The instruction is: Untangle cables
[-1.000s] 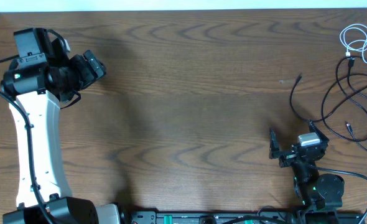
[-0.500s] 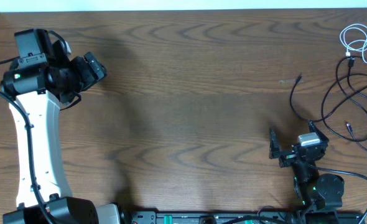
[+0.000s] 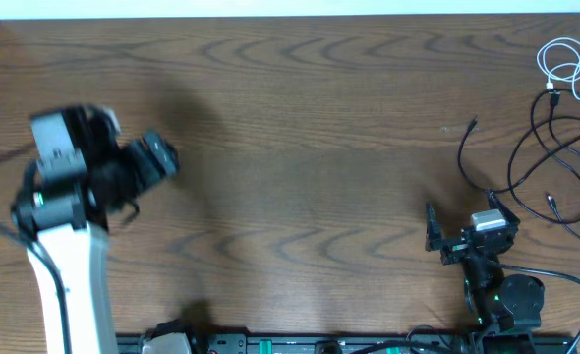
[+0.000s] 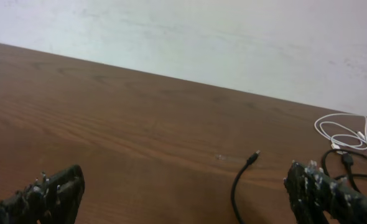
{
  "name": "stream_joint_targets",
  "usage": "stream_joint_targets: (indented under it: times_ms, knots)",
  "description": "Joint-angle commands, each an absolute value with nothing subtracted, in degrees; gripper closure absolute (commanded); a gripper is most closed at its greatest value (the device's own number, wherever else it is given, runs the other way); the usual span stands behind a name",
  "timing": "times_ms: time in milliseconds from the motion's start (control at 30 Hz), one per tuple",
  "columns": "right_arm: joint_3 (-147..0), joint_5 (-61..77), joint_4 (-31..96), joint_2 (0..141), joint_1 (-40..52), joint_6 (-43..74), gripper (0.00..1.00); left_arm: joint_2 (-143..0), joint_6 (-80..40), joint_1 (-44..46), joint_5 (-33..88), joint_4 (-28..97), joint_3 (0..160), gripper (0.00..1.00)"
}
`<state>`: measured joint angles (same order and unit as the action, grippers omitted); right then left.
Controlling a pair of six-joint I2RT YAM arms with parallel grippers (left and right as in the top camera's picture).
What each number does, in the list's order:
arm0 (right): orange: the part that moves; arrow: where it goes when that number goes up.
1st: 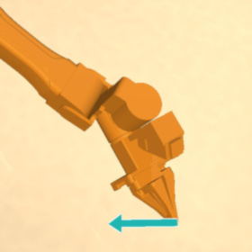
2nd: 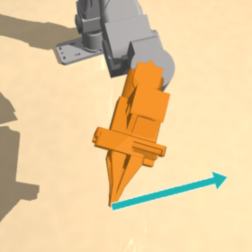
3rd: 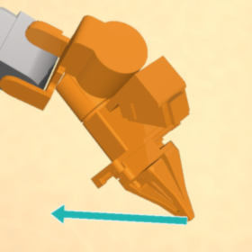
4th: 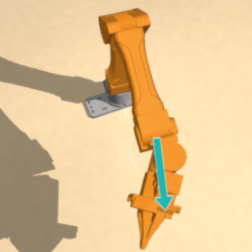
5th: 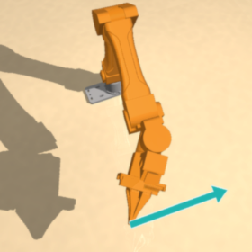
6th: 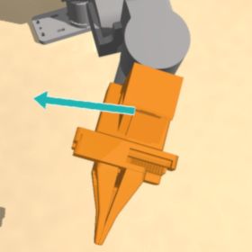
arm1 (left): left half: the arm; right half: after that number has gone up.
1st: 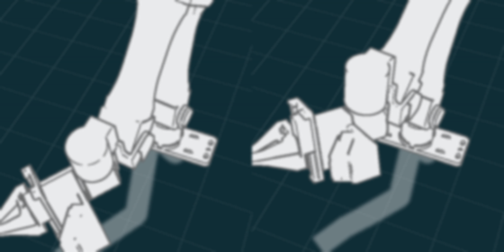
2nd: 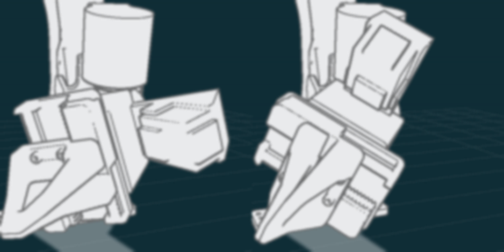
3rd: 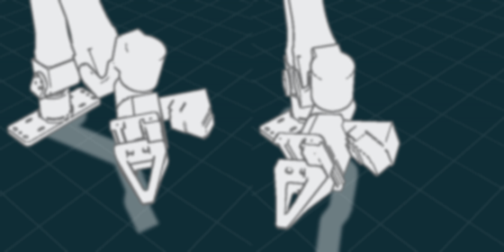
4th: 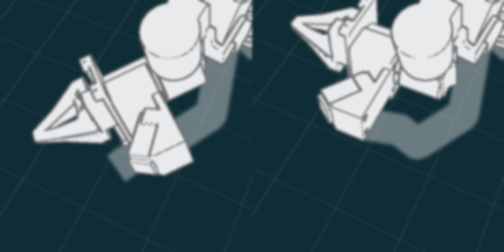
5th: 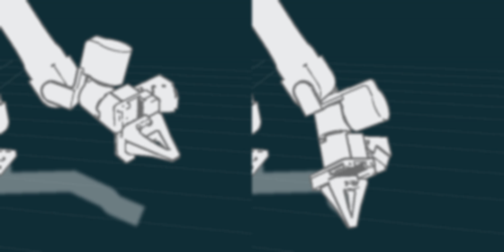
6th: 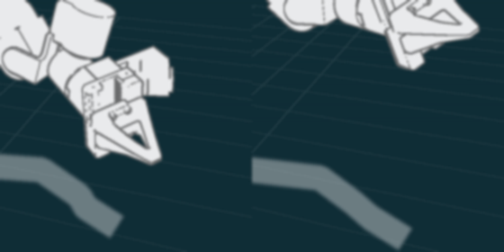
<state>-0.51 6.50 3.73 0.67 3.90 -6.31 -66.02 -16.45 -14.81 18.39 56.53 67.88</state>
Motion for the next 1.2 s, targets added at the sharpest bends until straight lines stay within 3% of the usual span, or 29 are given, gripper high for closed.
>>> stream_joint_targets:
  times_ms: [0,200,433,667,900,1167]
  knots:
    - [-0.32,5.93,3.88,0.32,4.16,-5.87,0.01,-57.93,-15.53,-14.94,18.83,56.69,58.67,0.06]
    - [-0.32,5.93,3.88,0.32,4.16,-5.87,0.01,-45.67,-15.09,-15.09,10.74,48.8,47.44,0.06]
    - [-0.32,5.96,3.88,0.32,4.16,-5.87,0.01,-33.3,-14.66,-15.07,10.87,21.74,29.17,0.06]
    - [-0.32,5.93,3.88,0.32,4.16,-5.87,0.01,-19.7,-14.15,-14.31,10.31,5.56,16.21,0.06]
    - [-0.32,5.93,3.88,0.32,4.16,-5.87,0.01,-8.1,-12.08,-6.72,-1.02,1.45,7.03,0.06]
    - [-0.32,5.93,3.88,0.32,4.16,-5.87,0.01,0.01,-9.65,-5.43,-2.98,2.9,0.21,0.06]
